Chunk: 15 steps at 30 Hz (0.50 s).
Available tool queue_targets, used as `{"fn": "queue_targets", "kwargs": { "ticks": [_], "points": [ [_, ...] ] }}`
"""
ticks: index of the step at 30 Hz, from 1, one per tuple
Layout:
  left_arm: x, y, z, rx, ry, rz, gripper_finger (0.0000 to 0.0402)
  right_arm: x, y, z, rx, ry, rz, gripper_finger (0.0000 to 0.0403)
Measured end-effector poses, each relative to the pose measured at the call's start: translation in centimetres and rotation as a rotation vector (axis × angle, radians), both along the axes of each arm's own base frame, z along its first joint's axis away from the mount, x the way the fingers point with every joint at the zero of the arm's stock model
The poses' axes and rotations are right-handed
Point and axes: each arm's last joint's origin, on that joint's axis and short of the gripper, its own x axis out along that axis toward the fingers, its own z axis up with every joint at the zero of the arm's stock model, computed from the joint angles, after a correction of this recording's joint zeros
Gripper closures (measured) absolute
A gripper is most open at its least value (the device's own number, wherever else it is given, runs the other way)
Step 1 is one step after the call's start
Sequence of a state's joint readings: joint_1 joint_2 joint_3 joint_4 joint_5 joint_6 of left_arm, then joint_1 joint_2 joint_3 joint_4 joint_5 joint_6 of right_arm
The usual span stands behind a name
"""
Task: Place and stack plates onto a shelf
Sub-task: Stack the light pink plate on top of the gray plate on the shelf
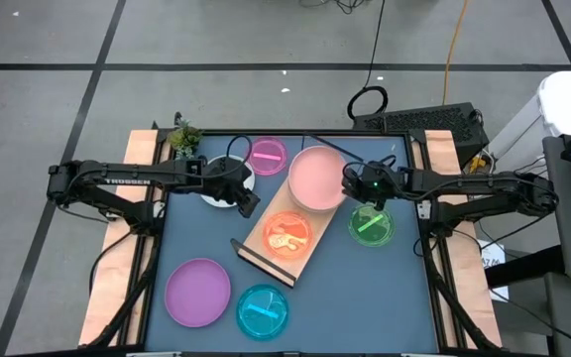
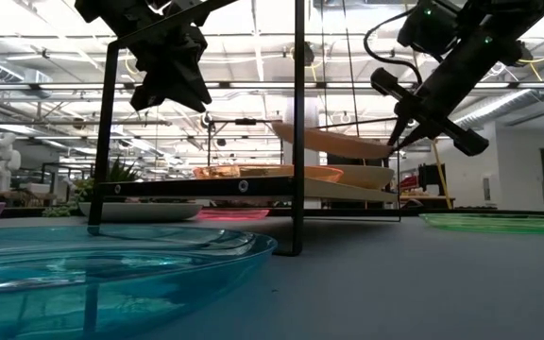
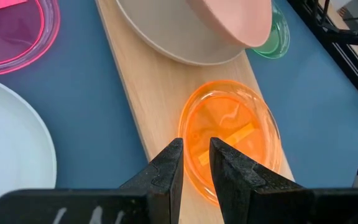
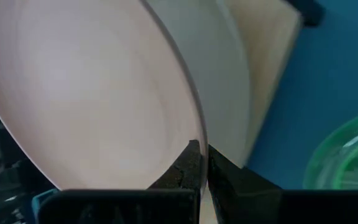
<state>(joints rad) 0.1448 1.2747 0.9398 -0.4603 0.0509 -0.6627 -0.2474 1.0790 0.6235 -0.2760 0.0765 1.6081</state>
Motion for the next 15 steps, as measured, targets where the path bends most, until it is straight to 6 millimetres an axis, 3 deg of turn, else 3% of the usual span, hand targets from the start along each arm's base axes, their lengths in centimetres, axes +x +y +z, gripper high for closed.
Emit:
{"fn": "queue_targets", "kwargs": {
  "ticks": [15],
  "points": [
    [0.0,-0.01,0.0,0.004,0.001,-0.004,0.0319,-0.08,0.02,-0.25,0.023,0.02,-0.019,0.0399]
  ]
}}
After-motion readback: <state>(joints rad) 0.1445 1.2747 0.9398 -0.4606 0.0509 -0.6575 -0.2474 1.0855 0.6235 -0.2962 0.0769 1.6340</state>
